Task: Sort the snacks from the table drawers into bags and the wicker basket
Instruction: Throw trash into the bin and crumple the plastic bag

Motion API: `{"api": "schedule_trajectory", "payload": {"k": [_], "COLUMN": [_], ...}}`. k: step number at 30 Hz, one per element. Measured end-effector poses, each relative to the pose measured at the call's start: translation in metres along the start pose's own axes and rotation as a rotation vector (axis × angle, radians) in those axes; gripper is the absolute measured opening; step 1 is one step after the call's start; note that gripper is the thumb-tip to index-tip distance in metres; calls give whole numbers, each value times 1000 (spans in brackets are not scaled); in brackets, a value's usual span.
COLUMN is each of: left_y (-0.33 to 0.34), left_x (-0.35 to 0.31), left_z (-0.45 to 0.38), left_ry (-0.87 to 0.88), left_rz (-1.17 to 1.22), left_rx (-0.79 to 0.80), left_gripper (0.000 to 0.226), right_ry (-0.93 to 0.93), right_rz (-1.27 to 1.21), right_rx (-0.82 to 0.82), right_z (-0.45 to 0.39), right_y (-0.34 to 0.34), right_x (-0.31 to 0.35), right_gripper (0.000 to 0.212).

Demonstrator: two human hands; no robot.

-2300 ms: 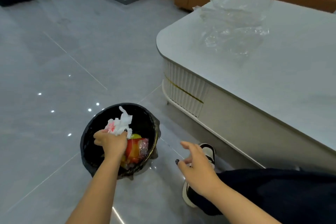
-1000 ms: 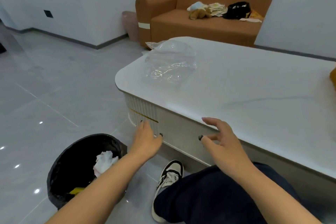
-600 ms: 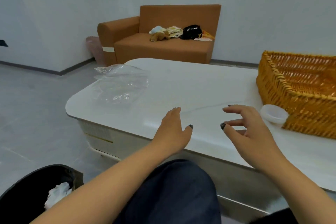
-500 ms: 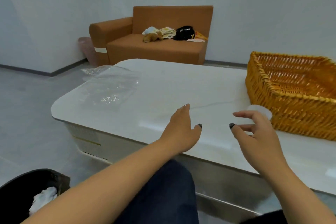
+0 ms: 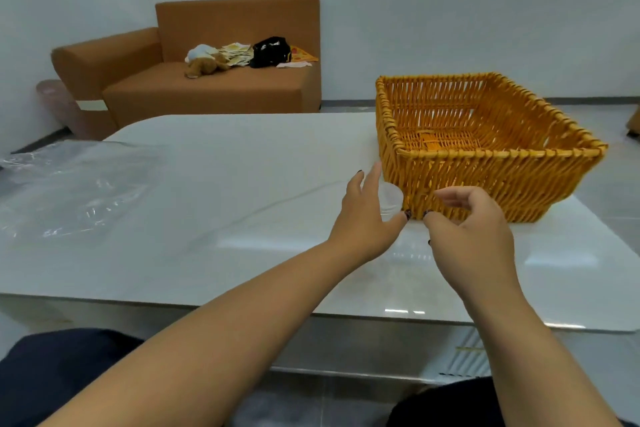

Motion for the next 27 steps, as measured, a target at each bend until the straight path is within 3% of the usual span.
{"api": "schedule_trajectory", "payload": {"k": [4,11,16,20,24,27], "left_y": [3,-48,-90,-121,-163,-203], "left_x": [6,20,36,44,59,71], "left_z": [-7,11,43,79,112,132], "left_ry": [8,-48,-299,-400,-435,-425], "left_rz": [8,240,723,1010,999,905], "left_rx": [-32,-191,-204,-151,-178,-176], "left_gripper": [69,63,59,42,42,57], "right_ry": [-2,-21,-129,-207,-227,-206], "right_rz": [55,79,76,-104,-257,-358], "right_rx": [61,168,261,327,437,529], "right_z": [-1,10,36,59,89,108], "right_y": [6,38,75,99,122,136], "right_x": [-5,3,32,59,83,102], "right_gripper": [25,37,60,63,60,63]}}
Point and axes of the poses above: each hand's wrist, its own z-axis away from the middle knuckle, its own y-axis out of the palm, x = y × z, the point moved 9 cm from there along -z, towards the middle knuckle, and after that the axes turned 10 degrees about z, right-handed, at the moved point
